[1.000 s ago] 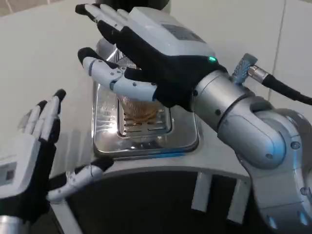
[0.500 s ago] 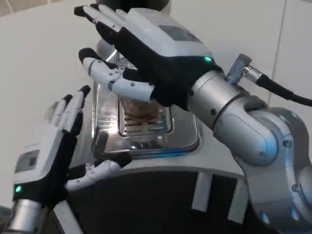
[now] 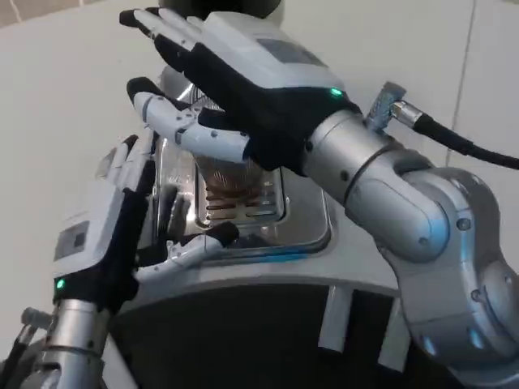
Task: Grasp the cup under the faucet to collect the drink, then remove the cup.
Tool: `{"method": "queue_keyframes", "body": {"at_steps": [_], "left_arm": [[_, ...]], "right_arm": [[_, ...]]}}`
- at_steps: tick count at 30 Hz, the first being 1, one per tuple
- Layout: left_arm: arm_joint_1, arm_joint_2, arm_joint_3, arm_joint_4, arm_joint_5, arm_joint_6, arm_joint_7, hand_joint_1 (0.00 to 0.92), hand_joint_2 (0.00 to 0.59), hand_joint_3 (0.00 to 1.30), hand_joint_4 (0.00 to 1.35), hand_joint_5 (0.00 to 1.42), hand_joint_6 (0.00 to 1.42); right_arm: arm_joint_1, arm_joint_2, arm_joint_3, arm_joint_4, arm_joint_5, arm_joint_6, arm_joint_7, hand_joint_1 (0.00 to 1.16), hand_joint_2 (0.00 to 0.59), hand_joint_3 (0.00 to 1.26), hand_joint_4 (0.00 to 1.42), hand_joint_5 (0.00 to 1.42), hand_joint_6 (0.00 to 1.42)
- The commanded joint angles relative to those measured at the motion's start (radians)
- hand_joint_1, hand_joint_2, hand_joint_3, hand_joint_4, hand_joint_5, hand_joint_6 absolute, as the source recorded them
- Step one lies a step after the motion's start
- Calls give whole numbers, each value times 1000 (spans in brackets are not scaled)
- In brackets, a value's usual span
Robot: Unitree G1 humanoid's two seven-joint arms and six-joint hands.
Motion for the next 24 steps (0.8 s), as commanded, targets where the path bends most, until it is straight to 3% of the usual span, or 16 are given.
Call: {"method": "queue_keyframes", "body": {"at_steps": [1,16,18,22,24], "left_arm": [[-26,-10,-17,45,-4,-10,26,200,33,0,0,0,0],[-99,-19,-44,132,-11,-31,57,216,32,0,0,0,0],[-105,-20,-45,138,-12,-36,57,216,32,0,0,0,0],[-118,-22,-48,151,-16,-45,56,216,32,0,0,0,0],[-123,-23,-50,159,-17,-50,56,217,32,0,0,3,1]], "right_arm": [[6,8,21,35,14,-12,53,0,559,35,0,0,0],[52,23,4,-33,-26,7,45,3,568,34,0,0,0],[77,30,-5,-68,-47,11,25,21,585,34,0,0,0],[157,37,-38,-154,-100,2,-36,168,586,22,0,0,0],[221,32,-71,-220,-141,-5,-75,178,586,21,0,0,0]]}}
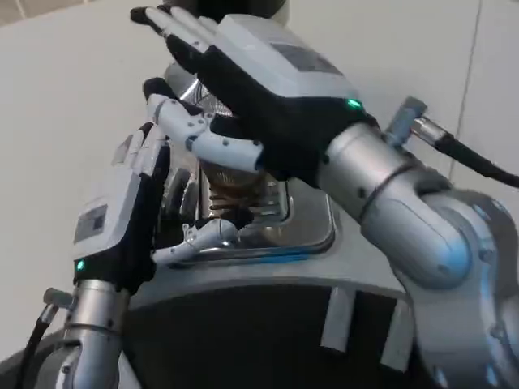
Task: Grasp the cup under the faucet to collect the drink, then remove the cup.
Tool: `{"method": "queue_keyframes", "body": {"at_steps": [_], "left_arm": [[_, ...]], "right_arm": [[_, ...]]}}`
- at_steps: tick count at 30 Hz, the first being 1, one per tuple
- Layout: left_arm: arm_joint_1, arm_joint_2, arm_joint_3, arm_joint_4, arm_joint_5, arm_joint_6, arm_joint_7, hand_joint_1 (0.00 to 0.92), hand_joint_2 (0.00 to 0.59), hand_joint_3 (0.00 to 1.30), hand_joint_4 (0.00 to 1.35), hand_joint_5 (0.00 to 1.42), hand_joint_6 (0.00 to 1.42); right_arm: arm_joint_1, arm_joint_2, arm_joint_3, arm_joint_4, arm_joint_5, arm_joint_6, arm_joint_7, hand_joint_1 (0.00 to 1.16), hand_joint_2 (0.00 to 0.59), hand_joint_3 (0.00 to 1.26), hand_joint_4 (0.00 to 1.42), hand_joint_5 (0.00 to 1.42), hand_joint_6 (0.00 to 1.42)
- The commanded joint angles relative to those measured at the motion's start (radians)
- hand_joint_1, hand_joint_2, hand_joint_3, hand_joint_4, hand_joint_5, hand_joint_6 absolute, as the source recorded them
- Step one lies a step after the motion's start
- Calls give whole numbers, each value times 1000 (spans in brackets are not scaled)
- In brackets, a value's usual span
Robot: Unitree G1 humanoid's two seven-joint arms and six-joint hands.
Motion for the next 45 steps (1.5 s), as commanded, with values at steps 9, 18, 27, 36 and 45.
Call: {"method": "queue_keyframes", "body": {"at_steps": [9,18,27,36,45], "left_arm": [[-39,-14,-27,65,-8,-23,23,212,34,0,0,23,7],[-83,-40,-38,134,-23,-36,47,207,35,0,0,25,8],[-133,-64,-42,210,-46,-62,89,228,34,0,0,44,52],[-175,-85,-51,270,-48,-81,106,291,38,0,0,62,66],[-236,-137,-45,376,-63,-101,142,353,41,0,0,95,104]], "right_arm": [[390,-81,-216,-305,-106,-134,-122,280,586,0,0,0,0],[715,-125,-355,-429,-128,-264,-138,290,586,0,0,0,0],[1091,-73,-423,-481,-211,-440,-234,342,586,0,0,0,0],[1349,-23,-410,-405,-322,-585,-348,387,586,0,0,0,0],[1418,3,-382,-364,-375,-665,-385,395,586,0,0,0,0]]}}
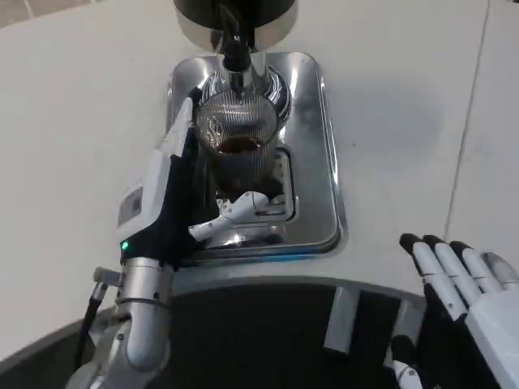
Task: Grasp the cup under the faucet to collect the drink, then remove the cup.
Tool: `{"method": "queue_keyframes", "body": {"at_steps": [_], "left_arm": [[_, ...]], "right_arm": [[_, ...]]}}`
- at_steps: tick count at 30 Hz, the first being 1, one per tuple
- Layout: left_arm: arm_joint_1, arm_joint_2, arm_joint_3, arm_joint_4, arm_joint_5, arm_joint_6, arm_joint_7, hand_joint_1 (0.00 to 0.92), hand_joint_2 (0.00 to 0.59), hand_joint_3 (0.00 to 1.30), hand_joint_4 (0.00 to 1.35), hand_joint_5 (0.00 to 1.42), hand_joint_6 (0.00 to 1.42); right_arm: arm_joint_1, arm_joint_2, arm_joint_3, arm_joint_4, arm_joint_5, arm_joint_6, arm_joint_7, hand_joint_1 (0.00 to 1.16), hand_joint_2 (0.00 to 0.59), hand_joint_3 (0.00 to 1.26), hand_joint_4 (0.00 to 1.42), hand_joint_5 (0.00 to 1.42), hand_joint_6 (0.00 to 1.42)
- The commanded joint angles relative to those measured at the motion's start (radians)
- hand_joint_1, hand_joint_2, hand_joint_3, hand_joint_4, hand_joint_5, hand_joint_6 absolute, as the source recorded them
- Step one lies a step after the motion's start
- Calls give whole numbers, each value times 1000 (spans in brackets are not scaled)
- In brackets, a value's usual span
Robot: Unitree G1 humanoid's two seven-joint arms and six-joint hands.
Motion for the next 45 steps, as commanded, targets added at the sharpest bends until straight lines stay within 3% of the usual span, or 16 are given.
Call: {"method": "queue_keyframes", "body": {"at_steps": [1,14,24,29,34,41,42,45], "left_arm": [[-29,-16,-3,56,-21,-20,30,355,41,0,0,98,106],[-79,-47,-16,127,-44,-58,61,390,49,0,0,198,200],[-91,-48,-55,146,-29,-55,52,451,55,17,0,303,361],[-121,-53,-71,174,-15,-15,60,529,66,54,49,412,559],[-139,-70,-92,185,-11,37,74,568,74,235,277,628,854],[-130,-133,-90,172,-35,66,142,599,72,754,844,1103,1347],[-124,-146,-81,166,-46,62,160,636,81,854,929,1194,1409],[-103,-169,-62,134,-74,43,172,714,87,1043,1090,1327,1424]], "right_arm": [[15,-2,-19,17,3,-38,-23,396,586,0,0,0,0],[1,-24,-127,26,111,-72,14,394,579,0,0,0,0],[-53,-15,-133,53,131,-57,48,389,571,0,0,0,0],[-79,-7,-135,50,141,-38,82,378,551,0,0,0,0],[-100,6,-140,31,148,-16,114,372,549,0,0,0,0],[-115,24,-142,5,131,10,152,320,533,0,0,0,0],[-113,27,-141,1,126,13,156,319,532,0,0,0,0],[-103,43,-130,-12,105,16,166,315,530,0,0,0,1]]}}
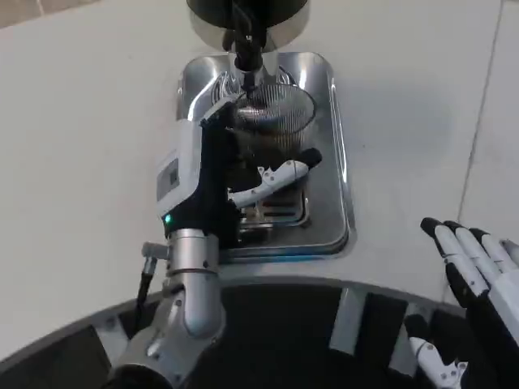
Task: Grasp the cup under the faucet to collect the drink, then remove the cup.
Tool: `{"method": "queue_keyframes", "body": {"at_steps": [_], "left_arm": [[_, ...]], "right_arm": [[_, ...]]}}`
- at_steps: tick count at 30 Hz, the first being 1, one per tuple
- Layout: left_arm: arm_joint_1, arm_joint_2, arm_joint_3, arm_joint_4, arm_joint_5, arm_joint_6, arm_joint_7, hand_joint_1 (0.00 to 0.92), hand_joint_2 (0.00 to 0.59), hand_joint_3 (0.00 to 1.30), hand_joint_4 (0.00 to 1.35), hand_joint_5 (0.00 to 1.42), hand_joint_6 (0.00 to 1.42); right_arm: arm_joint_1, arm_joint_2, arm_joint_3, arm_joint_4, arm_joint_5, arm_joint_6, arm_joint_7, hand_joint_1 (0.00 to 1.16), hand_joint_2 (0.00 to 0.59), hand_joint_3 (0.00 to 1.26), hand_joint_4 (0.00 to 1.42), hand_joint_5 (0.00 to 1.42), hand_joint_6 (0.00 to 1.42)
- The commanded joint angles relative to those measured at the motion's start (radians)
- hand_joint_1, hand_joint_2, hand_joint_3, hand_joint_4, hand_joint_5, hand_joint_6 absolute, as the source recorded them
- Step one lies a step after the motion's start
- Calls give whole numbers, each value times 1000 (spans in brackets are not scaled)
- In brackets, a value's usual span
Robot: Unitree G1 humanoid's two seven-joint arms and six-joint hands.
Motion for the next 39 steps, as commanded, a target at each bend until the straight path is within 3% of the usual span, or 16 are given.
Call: {"method": "queue_keyframes", "body": {"at_steps": [1,12,24,39], "left_arm": [[66,-35,13,-24,-38,-4,-5,727,85,1077,1114,1331,1424],[126,-16,13,-120,-18,12,2,774,61,1180,1214,1317,1424],[272,62,35,-343,15,22,-10,777,53,1224,1230,1317,1424],[393,63,91,-564,-2,19,-69,772,57,1234,1230,1316,1424]], "right_arm": [[21,26,15,-34,-29,8,20,313,528,0,0,0,1],[11,49,37,-36,-49,6,37,277,509,0,0,0,13],[-68,6,2,16,2,-3,20,264,512,4,0,0,15],[-146,-15,15,64,-1,1,26,263,512,4,0,0,16]]}}
